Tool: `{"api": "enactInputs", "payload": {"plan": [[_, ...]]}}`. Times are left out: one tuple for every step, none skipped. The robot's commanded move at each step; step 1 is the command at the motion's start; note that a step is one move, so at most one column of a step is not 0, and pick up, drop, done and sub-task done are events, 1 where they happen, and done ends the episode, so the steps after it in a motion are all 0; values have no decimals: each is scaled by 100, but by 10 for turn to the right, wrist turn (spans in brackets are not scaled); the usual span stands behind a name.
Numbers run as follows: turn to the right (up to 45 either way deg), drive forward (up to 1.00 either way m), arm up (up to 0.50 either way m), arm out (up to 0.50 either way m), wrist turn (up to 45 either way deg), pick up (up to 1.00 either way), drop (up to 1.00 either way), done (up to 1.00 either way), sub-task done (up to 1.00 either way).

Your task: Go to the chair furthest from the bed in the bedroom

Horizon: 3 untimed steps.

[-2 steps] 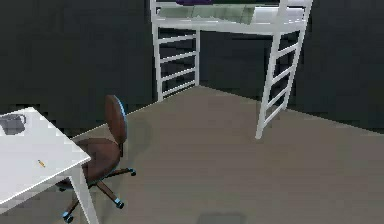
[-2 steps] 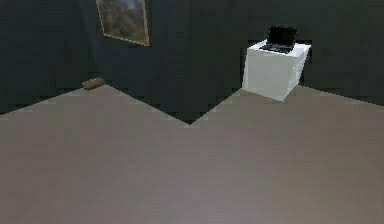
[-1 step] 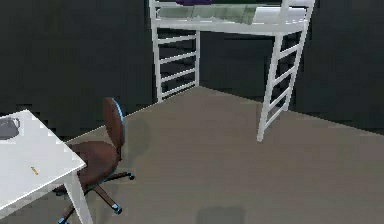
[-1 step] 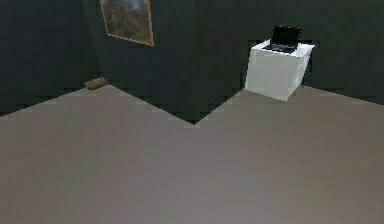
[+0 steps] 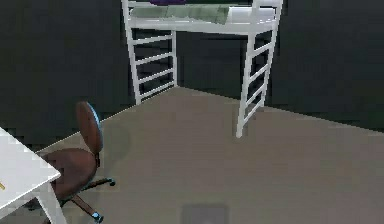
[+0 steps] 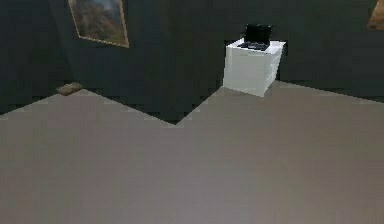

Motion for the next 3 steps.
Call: {"api": "enactInputs", "payload": {"plan": [[0,40,0,0,0,0,0,0,0],[300,0,0,0,0,0,0,0,0],[0,100,0,0,0,0,0,0,0]]}}
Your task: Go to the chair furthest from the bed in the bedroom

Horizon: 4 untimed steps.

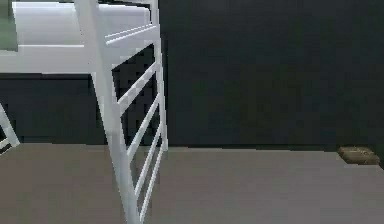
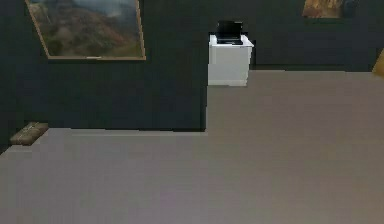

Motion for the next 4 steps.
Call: {"api": "enactInputs", "payload": {"plan": [[450,0,0,0,0,0,0,0,0],[0,5,0,0,0,0,0,0,0],[-450,0,0,0,0,0,0,0,0],[-450,0,0,0,0,0,0,0,0]]}}
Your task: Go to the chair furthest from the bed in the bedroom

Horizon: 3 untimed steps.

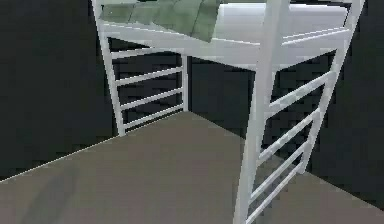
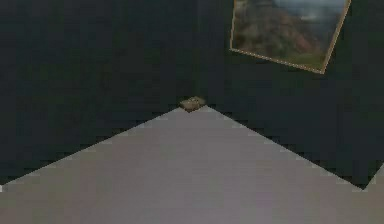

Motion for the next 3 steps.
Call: {"api": "enactInputs", "payload": {"plan": [[-450,0,0,0,0,0,0,0,0],[-60,0,0,0,0,0,0,0,0],[0,100,0,0,0,0,0,0,0]]}}
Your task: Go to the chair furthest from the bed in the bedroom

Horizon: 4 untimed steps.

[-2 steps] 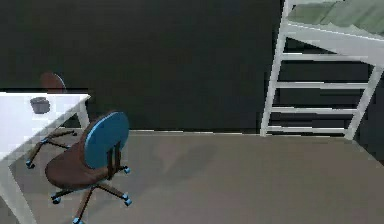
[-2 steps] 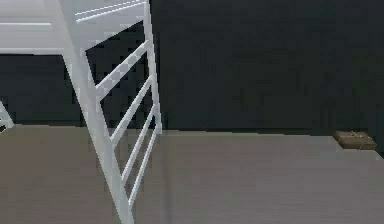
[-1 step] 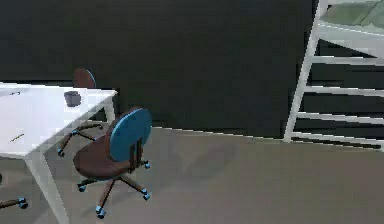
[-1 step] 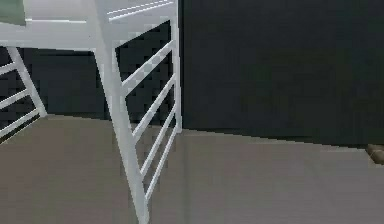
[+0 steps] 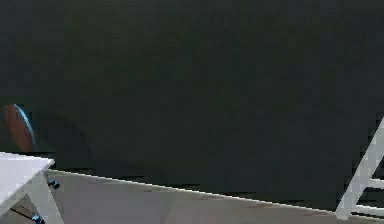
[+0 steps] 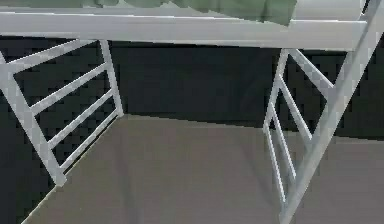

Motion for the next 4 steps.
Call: {"api": "enactInputs", "payload": {"plan": [[0,50,0,0,0,0,0,0,0],[-240,0,0,0,0,0,0,0,0],[0,45,0,0,0,0,0,0,0],[450,0,0,0,0,0,0,0,0]]}}
